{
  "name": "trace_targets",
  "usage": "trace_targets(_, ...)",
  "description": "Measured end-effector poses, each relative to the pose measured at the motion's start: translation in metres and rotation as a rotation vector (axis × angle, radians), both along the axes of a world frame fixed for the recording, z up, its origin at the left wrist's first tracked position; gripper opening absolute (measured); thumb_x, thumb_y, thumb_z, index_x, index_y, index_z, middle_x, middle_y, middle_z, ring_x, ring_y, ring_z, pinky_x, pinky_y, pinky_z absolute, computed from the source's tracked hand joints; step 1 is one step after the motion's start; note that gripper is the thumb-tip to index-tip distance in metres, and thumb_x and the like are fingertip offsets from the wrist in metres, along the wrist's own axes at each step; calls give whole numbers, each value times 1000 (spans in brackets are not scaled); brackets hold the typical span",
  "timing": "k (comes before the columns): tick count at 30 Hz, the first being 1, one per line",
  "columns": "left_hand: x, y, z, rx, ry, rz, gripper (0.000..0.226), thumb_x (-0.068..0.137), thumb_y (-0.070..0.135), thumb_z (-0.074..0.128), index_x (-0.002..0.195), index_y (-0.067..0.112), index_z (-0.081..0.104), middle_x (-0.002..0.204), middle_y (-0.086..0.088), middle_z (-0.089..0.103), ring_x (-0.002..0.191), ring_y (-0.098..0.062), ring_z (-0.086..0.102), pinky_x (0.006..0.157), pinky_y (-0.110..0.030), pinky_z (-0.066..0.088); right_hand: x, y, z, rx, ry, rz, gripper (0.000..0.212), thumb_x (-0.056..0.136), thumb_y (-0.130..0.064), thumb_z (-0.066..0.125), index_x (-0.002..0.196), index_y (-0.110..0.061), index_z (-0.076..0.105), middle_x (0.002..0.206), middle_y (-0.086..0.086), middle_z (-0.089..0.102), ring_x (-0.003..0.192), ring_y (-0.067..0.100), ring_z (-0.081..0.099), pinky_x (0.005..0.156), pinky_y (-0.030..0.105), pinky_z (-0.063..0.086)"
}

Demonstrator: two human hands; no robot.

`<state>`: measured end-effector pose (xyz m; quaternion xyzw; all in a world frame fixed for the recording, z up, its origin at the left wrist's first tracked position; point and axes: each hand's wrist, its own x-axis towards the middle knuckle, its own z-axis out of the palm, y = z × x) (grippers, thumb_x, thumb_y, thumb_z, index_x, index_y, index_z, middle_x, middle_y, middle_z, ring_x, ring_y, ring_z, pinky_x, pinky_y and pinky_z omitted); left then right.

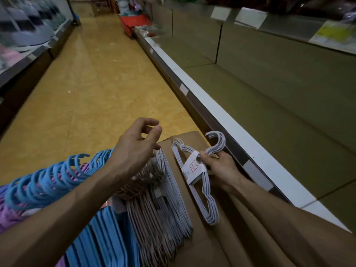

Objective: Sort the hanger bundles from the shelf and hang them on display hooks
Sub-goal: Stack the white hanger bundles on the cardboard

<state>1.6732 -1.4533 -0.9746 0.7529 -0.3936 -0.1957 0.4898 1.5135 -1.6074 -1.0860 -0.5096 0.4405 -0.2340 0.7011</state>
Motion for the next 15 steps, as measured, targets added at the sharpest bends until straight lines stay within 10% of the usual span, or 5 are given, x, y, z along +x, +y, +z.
trace_targets(6,2,13,3,-10,-12,64,27,101,37,49,125,29,54,108,9,63,78,1,69,65,-21,58,26,21,-13,-592,299,267,24,89,-26,72,112,-24,69,107,-8,70,102,6,63,90,30,54)
trace_targets(15,5,45,4,-10,-9,216,21,100,32,52,119,25,58,108,3,62,74,-4,70,66,-33,61,51,28,-14,-763,375,535,41,80,-31,79,118,-21,65,112,2,66,98,17,64,82,42,59)
